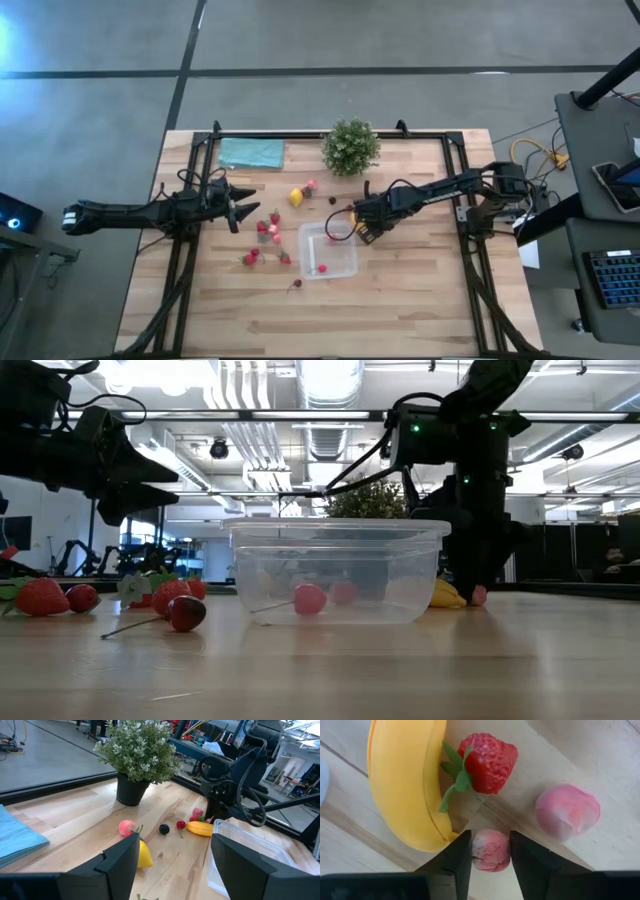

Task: Pick and placing Produce into tupperware
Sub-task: Put the pink peach into the transparent bin

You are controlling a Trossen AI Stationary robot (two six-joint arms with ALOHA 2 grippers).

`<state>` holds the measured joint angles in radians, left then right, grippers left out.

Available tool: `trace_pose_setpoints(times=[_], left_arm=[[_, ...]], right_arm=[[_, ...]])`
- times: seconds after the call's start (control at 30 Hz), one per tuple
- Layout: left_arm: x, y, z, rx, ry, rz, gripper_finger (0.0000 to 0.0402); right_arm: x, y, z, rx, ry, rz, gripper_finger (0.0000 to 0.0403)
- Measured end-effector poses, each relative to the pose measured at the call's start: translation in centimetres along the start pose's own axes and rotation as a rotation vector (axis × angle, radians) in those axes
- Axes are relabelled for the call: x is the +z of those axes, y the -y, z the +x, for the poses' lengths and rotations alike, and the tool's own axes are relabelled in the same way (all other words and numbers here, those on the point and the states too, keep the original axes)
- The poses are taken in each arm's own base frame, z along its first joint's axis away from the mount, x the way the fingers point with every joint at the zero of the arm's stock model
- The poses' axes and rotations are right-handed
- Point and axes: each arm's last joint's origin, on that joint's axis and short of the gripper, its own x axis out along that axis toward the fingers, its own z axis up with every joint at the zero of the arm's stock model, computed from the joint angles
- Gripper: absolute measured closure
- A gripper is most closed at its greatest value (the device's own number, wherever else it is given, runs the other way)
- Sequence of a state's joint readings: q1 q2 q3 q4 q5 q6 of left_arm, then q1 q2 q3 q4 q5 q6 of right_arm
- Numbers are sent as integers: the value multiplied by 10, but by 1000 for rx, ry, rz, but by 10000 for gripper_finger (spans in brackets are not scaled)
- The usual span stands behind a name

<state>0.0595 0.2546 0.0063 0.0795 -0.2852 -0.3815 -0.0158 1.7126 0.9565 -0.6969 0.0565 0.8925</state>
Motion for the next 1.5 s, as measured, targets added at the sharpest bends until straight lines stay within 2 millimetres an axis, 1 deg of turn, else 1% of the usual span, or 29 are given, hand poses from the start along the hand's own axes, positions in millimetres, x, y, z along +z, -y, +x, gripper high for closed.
trace_pose_setpoints(times=[0.27,0.37,0.43,0.5,0.7,0.77,0.83,0.9,0.97,1.03,1.17,1.23,1.37,1.5], left_arm=[[0,0,0,0,0,0,168],[0,0,0,0,0,0,169],[0,0,0,0,0,0,168],[0,0,0,0,0,0,168],[0,0,0,0,1,0,168],[0,0,0,0,1,0,169],[0,0,0,0,1,0,168],[0,0,0,0,1,0,168],[0,0,0,0,0,0,168],[0,0,0,0,0,0,169],[0,0,0,0,0,0,168],[0,0,0,0,0,0,168],[0,0,0,0,0,0,169],[0,0,0,0,0,0,168]], right_arm=[[-1,0,0,10,-18,3,316],[1,-5,-7,71,-47,-4,322],[3,-11,-19,142,-53,-29,324],[6,-19,-35,216,-38,-54,324],[17,-39,-92,432,41,-170,320],[20,-46,-105,491,52,-217,320],[22,-56,-113,534,54,-269,322],[25,-66,-115,546,65,-318,324],[27,-75,-111,543,58,-364,324],[29,-82,-105,544,42,-395,321],[29,-91,-88,488,29,-413,304],[25,-95,-84,473,22,-422,288],[16,-104,-85,467,30,-393,245],[15,-107,-88,440,47,-267,201]])
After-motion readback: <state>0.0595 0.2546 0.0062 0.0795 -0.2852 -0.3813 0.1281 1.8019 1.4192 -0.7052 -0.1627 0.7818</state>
